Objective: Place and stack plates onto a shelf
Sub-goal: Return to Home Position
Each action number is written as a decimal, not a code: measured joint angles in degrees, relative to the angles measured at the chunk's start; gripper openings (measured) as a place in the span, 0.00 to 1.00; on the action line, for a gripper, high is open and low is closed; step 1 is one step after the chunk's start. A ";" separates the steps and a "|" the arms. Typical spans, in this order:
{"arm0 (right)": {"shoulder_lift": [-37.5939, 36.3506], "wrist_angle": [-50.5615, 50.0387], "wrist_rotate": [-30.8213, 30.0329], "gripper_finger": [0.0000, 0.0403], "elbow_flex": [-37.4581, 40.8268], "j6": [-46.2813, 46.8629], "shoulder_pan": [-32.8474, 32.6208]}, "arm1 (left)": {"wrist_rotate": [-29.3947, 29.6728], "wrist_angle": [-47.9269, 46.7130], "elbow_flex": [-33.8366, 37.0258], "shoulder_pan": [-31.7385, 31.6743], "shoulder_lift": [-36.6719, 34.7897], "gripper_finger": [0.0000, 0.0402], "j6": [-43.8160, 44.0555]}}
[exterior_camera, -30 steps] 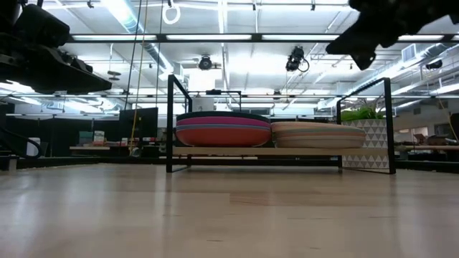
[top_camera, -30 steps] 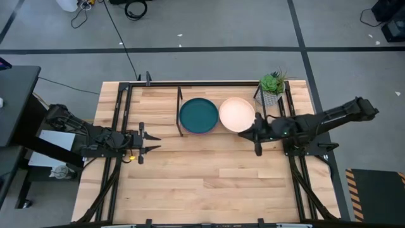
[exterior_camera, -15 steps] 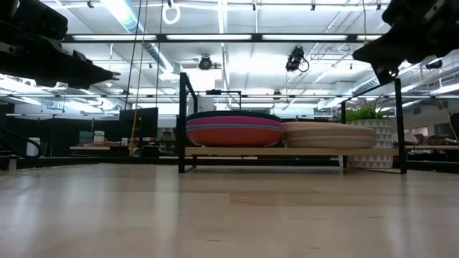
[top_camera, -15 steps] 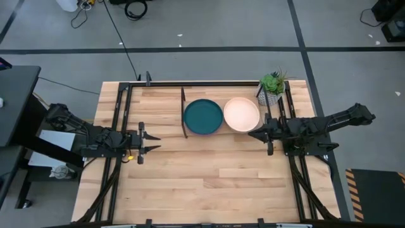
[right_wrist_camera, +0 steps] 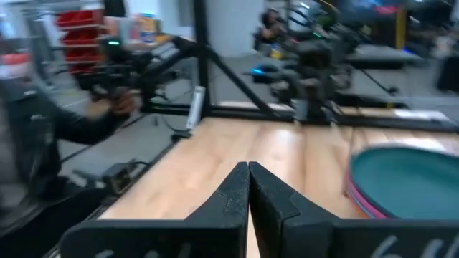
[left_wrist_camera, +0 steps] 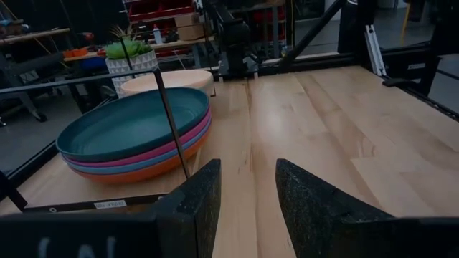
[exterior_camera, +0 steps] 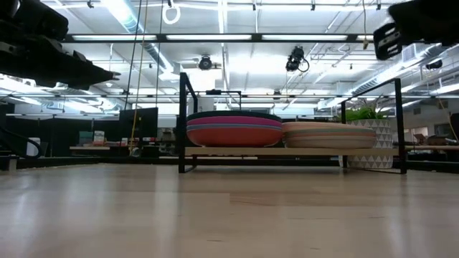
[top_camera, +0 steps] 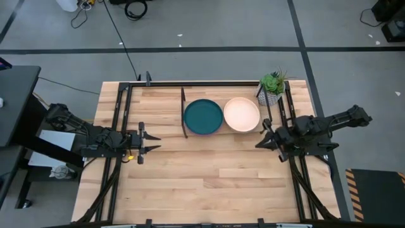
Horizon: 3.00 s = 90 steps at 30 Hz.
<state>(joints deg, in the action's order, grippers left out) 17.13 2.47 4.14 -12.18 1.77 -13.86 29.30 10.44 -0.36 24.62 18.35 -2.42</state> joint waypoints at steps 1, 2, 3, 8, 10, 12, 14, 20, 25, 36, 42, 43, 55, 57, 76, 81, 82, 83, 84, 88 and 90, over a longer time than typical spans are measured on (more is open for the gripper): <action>-0.17 0.39 1.34 0.04 0.02 -0.94 -0.29 | 0.00 0.00 0.00 0.00 0.00 0.35 0.00; -0.49 0.84 2.94 0.04 0.00 -1.81 -0.52 | 0.00 -0.01 0.00 0.00 0.00 0.35 0.00; -0.87 0.99 4.25 0.04 0.00 -2.33 -0.72 | 0.00 -0.02 0.00 0.00 0.00 0.35 -0.01; -3.06 -2.90 6.02 0.04 0.02 -2.98 -1.41 | 0.00 -0.03 0.00 0.00 0.00 0.35 0.26; -3.39 -3.76 6.54 0.04 -0.01 -2.20 -1.65 | 0.00 0.00 0.00 0.00 0.00 0.35 0.26; -3.42 -5.41 7.52 0.04 -0.01 -2.04 -1.73 | 0.14 0.18 0.00 0.00 0.00 0.35 0.28; -3.79 -7.99 7.31 0.04 -0.01 -2.02 -1.71 | 0.90 0.68 0.00 0.00 0.00 0.35 0.48; -7.08 -6.63 6.29 0.04 2.76 -2.39 -1.71 | 1.68 3.14 0.00 -0.02 0.00 0.35 0.70; -11.09 -0.25 6.26 0.03 9.59 -0.01 -1.71 | 1.77 4.29 0.00 -0.02 0.00 0.35 0.59; -12.44 1.76 6.63 0.03 11.82 2.01 -1.56 | 3.75 5.35 0.00 -0.07 -0.02 0.35 -0.23; -12.42 1.76 -4.69 0.03 11.82 2.57 -1.27 | 3.74 5.49 0.00 -0.07 -0.02 0.35 -1.70; -12.42 1.76 -6.22 0.03 11.82 2.55 -1.27 | 3.74 5.49 0.00 -0.07 -0.02 0.35 -1.73; -12.40 1.76 -9.11 0.03 11.82 2.57 -1.27 | 3.71 4.61 0.00 -0.07 0.00 0.35 -13.99; -12.40 1.76 -9.09 0.03 11.82 2.55 -1.27 | 3.71 4.63 0.00 -0.07 0.00 0.35 -16.65; -12.39 1.76 -9.02 0.03 11.82 2.57 -1.29 | 3.69 4.70 0.00 -0.07 0.00 0.35 -17.70; -12.40 1.76 -9.02 0.03 11.82 2.57 -1.28 | 3.69 4.70 0.00 -0.07 0.00 0.35 -17.70; -12.40 1.76 -9.02 0.03 11.82 2.57 -1.28 | 3.69 4.70 0.00 -0.07 0.00 0.35 -17.70; -12.39 1.76 -9.02 0.03 11.82 2.57 -1.27 | 3.69 4.70 0.00 -0.07 0.00 0.35 -17.70; -12.40 1.76 -9.02 0.03 11.82 2.57 -1.27 | 3.69 4.70 0.00 -0.07 0.00 0.35 -17.70; -12.40 1.76 -9.02 0.03 11.82 2.57 -1.27 | 3.69 4.71 0.00 -0.07 0.00 0.35 -17.70; -12.39 1.76 -9.01 0.03 11.82 2.57 -1.27 | 3.69 4.72 0.00 -0.07 0.00 0.35 -17.70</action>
<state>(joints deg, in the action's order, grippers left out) 4.74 4.23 -4.88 -0.36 4.34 -15.14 32.99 15.16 -0.36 24.56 18.35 -20.12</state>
